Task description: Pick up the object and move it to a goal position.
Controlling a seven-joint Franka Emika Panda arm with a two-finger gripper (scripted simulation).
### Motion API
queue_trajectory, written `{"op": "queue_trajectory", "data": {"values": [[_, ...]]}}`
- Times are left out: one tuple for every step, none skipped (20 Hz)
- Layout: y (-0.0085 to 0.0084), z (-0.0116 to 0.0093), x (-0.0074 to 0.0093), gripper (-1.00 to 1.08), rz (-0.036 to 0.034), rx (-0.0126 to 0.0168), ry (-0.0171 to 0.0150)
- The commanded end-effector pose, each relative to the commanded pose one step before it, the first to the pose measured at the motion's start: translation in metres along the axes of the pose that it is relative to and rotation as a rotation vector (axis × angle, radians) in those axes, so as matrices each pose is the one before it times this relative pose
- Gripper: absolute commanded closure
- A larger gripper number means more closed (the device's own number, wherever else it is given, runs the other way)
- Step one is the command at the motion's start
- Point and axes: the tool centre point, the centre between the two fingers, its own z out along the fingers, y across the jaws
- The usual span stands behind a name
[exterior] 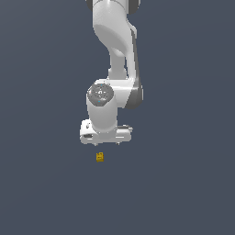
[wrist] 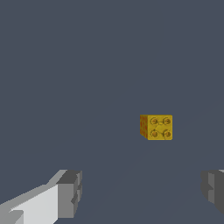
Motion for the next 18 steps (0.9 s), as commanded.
{"op": "queue_trajectory", "data": {"values": [[0.01193,0.01231,0.00892,-0.92,-0.00244,0.00226,0.00044],[0.00415,0.00432,0.00271,-0.92,-0.00062,0.00075,0.00001],[0.00384,0.00405,0.00242,-0.92,-0.00062,0.00076,0.00002],[0.00357,0.00376,0.00215,-0.92,-0.00053,0.00066,0.00002],[0.00320,0.00348,0.00191,-0.92,-0.00061,0.00076,0.00003],[0.00298,0.00316,0.00165,-0.92,-0.00043,0.00054,0.00003],[0.00272,0.00284,0.00142,-0.92,-0.00030,0.00038,0.00002],[0.00231,0.00253,0.00124,-0.92,-0.00042,0.00055,0.00004],[0.00222,0.00217,0.00100,-0.92,0.00000,0.00000,0.00000],[0.00158,0.00190,0.00089,-0.92,-0.00051,0.00067,0.00005],[0.00154,0.00152,0.00066,-0.92,0.00000,0.00000,0.00000],[0.00120,0.00118,0.00051,-0.92,0.00000,0.00000,0.00000],[0.00061,0.00089,0.00041,-0.92,-0.00041,0.00055,0.00005],[0.00052,0.00051,0.00021,-0.92,0.00000,0.00000,0.00000],[0.00017,0.00017,0.00007,-0.92,0.00000,0.00000,0.00000],[-0.00057,-0.00052,-0.00084,-0.92,0.00076,-0.00003,-0.00092],[0.00001,0.00041,0.00000,-0.92,0.00000,0.00000,0.00000],[0.00002,0.00123,0.00000,-0.92,0.00000,0.00000,0.00000]]}}
